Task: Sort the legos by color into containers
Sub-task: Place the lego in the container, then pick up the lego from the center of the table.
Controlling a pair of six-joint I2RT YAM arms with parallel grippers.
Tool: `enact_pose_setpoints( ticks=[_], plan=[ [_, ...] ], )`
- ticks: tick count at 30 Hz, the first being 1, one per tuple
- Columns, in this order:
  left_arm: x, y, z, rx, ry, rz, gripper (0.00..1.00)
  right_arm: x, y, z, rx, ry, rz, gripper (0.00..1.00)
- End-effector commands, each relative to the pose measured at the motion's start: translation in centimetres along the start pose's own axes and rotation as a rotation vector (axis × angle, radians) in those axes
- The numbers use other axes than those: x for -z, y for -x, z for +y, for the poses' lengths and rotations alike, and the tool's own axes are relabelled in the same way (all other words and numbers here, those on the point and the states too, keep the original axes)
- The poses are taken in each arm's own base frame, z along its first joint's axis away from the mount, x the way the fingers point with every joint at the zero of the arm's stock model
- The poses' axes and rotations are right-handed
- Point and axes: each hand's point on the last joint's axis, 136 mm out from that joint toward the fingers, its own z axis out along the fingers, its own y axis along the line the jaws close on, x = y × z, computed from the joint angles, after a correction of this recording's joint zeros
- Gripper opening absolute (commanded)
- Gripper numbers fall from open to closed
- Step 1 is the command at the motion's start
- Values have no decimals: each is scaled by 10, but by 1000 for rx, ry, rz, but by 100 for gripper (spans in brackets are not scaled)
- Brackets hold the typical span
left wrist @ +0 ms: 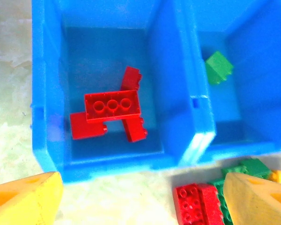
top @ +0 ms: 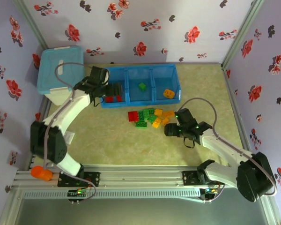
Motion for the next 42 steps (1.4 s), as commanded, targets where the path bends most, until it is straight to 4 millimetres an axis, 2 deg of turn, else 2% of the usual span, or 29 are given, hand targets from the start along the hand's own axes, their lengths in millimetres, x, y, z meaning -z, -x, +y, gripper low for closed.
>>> enact_pose_setpoints(
  ticks=[1, 5, 9, 17, 23, 25, 27, 30, 36, 38, 42],
  plan=[
    [26, -6, -14, -10, -77, -72, 88, -3, 7, 2, 11, -48, -3, 76],
    [46, -30, -20, -11, -128, -106, 88, -17, 5, 10, 23, -53, 29, 73],
    [55, -56, -16, -7, -140, -92, 87, -30, 2, 11, 32, -74, 63, 70],
    [53, -96, -2, 27, -133, -47, 86, -49, 0, 6, 19, -117, 87, 61],
    [51, -115, 4, 46, -131, -30, 86, -60, 2, 12, 25, -110, 102, 59],
    [53, -117, 5, 50, -132, -31, 86, -63, 3, 14, 30, -115, 109, 55],
    [53, -119, 7, 51, -127, -29, 85, -65, 3, 13, 29, -130, 112, 44],
    [53, -121, 9, 51, -121, -26, 85, -63, 4, 12, 30, -157, 102, 31],
    [48, -133, 9, 45, -118, 1, 84, -44, 16, 19, 66, -166, 50, 20],
    [47, -139, 6, 39, -125, 10, 83, -31, 29, 18, 85, -192, 9, 19],
    [42, -154, 3, 31, -127, 38, 83, -6, 73, 17, 132, -248, -66, 19]
  ],
)
